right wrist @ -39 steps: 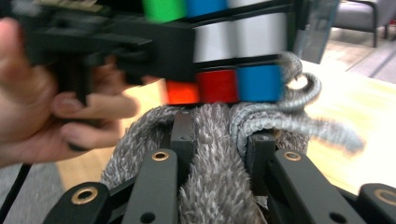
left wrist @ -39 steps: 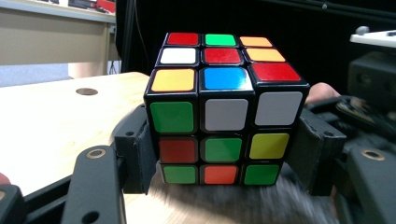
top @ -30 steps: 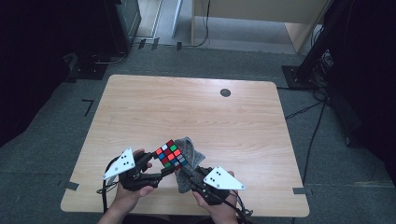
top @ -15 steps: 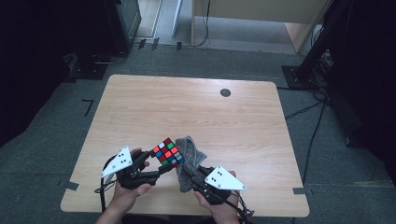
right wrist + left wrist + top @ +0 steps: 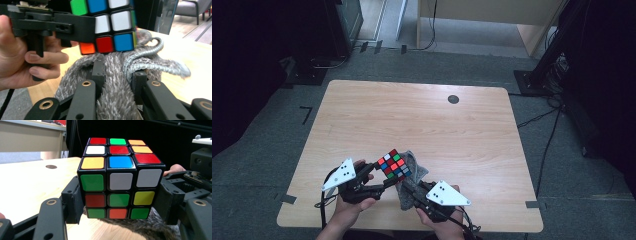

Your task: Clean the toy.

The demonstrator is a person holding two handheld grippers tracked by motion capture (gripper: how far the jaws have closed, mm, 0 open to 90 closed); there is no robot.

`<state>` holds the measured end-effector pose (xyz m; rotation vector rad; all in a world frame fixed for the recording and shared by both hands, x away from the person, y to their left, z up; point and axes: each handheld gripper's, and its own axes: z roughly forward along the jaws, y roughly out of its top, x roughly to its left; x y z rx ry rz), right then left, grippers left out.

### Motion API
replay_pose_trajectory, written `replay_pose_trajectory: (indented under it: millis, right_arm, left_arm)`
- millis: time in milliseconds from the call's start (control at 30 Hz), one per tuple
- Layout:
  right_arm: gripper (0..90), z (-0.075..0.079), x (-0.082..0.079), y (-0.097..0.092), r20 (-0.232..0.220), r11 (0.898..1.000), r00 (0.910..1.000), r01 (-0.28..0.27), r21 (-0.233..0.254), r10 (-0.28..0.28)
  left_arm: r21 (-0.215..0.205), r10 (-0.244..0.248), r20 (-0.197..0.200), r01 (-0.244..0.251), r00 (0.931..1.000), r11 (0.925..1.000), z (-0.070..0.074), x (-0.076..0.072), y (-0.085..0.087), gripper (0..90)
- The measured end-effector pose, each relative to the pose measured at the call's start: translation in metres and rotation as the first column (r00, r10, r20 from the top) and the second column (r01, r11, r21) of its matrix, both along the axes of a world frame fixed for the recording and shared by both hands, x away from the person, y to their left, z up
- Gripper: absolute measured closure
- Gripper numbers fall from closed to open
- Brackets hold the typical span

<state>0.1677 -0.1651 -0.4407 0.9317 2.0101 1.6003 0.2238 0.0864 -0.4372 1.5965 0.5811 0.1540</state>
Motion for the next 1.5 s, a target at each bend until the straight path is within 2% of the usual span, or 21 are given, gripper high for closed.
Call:
replay_pose_trajectory:
  millis: [67, 167, 233, 300, 433, 467, 633, 700, 733, 833, 900, 967, 1033, 1100, 1167, 1233, 1267, 1300, 1400, 1500]
  right_arm:
    - [72.4, -0.003, -0.003, 0.008, 0.005, 1.0, 0.9999, -0.012, -0.022, 0.012]
    - [72.4, -0.008, -0.009, 0.022, 0.019, 0.996, 0.9988, -0.043, -0.073, 0.045]
    - [72.4, -0.009, -0.011, 0.026, 0.019, 0.995, 0.9981, -0.056, -0.083, 0.058]
    - [72.4, -0.007, -0.008, 0.019, 0.02, 0.997, 0.9989, -0.04, -0.073, 0.042]
    - [72.5, -0.003, -0.002, 0.002, 0.013, 0.999, 0.999, 0.044, -0.02, -0.044]
    - [72.5, -0.003, -0.002, 0.003, 0.011, 0.999, 0.999, 0.044, -0.017, -0.043]
    - [72.3, -0.008, -0.011, 0.025, 0.015, 0.997, 0.9995, -0.028, -0.073, 0.029]
    - [72.3, -0.007, -0.013, 0.026, 0.022, 0.996, 0.9992, -0.031, -0.079, 0.033]
    - [72.2, -0.006, -0.012, 0.023, 0.022, 0.997, 0.9993, -0.028, -0.072, 0.03]
    - [72.4, -0.003, -0.005, 0.009, 0.011, 0.999, 0.9996, 0.026, -0.023, -0.026]
    - [72.4, -0.005, -0.003, 0.008, -0.017, 1.0, 0.9995, 0.028, 0.006, -0.028]
    - [72.3, -0.008, -0.005, 0.017, -0.026, 1.0, 0.9996, 0.008, -0.012, -0.008]
    - [72.2, -0.011, -0.011, 0.027, -0.02, 0.998, 0.999, -0.04, -0.047, 0.04]
    - [72.2, -0.01, -0.011, 0.027, -0.008, 0.997, 0.9986, -0.053, -0.054, 0.052]
    - [72.2, -0.007, -0.007, 0.018, -0.005, 0.999, 0.9997, -0.026, -0.029, 0.026]
    - [72.4, -0.006, -0.003, 0.008, -0.014, 1.0, 0.9995, 0.027, -0.002, -0.027]
    - [72.5, -0.006, 0.0, 0.003, -0.036, 0.998, 0.9977, 0.058, 0.025, -0.057]
    - [72.5, -0.007, 0.0, 0.002, -0.051, 0.997, 0.9966, 0.067, 0.038, -0.065]
    - [72.3, -0.012, -0.006, 0.017, -0.047, 1.0, 0.9984, 0.031, 0.002, -0.031]
    - [72.1, -0.013, -0.013, 0.029, -0.011, 0.999, 0.9996, -0.027, -0.046, 0.027]
  left_arm:
    - [0.002, -0.004, -0.004, 0.004, 1.0, 1.0, -0.002, 0.0, -0.003, 34.4]
    - [0.029, -0.002, -0.002, 0.002, 1.0, 0.9996, -0.003, 0.0, -0.004, 34.4]
    - [0.031, 0.0, -0.002, 0.0, 1.0, 0.9995, -0.003, 0.001, -0.003, 34.4]
    - [0.026, 0.006, -0.002, -0.006, 1.0, 0.9996, -0.003, 0.002, 0.0, 34.4]
    - [0.014, 0.011, -0.006, -0.011, 0.9999, 0.9998, -0.002, 0.002, 0.0, 34.5]
    - [0.019, 0.007, -0.006, -0.007, 1.0, 0.9998, -0.002, 0.001, -0.001, 34.4]
    - [0.033, 0.005, 0.001, -0.005, 1.0, 0.9994, -0.003, 0.001, -0.003, 34.4]
    - [0.041, 0.015, 0.011, -0.016, 0.9998, 0.9991, -0.002, 0.002, -0.001, 34.4]
    - [0.039, 0.024, 0.012, -0.025, 0.9996, 0.9989, -0.002, 0.002, 0.002, 34.4]
    - [0.03, 0.034, 0.003, -0.034, 0.9994, 0.999, -0.001, 0.003, 0.004, 34.4]
    - [0.043, 0.032, 0.009, -0.032, 0.9995, 0.9985, -0.002, 0.002, 0.001, 34.4]
    - [0.083, 0.04, 0.027, -0.042, 0.9988, 0.9957, -0.002, 0.0, -0.005, 34.4]
    - [0.087, 0.038, 0.026, -0.04, 0.999, 0.9954, -0.003, 0.0, -0.006, 34.4]
    - [0.078, 0.041, 0.021, -0.043, 0.9989, 0.996, -0.002, 0.001, -0.003, 34.4]
    - [0.076, 0.054, 0.028, -0.056, 0.9981, 0.9955, 0.0, 0.001, -0.001, 34.4]
    - [0.088, 0.06, 0.036, -0.063, 0.9976, 0.9942, 0.001, 0.0, -0.001, 34.4]
    - [0.091, 0.057, 0.034, -0.06, 0.9978, 0.9941, 0.0, 0.0, -0.002, 34.4]
    - [0.095, 0.055, 0.035, -0.058, 0.9979, 0.9937, -0.001, 0.0, -0.003, 34.4]
    - [0.106, 0.049, 0.029, -0.051, 0.9984, 0.993, -0.003, 0.0, -0.007, 34.4]
    - [0.109, 0.056, 0.034, -0.059, 0.9979, 0.9923, -0.003, 0.001, -0.005, 34.4]
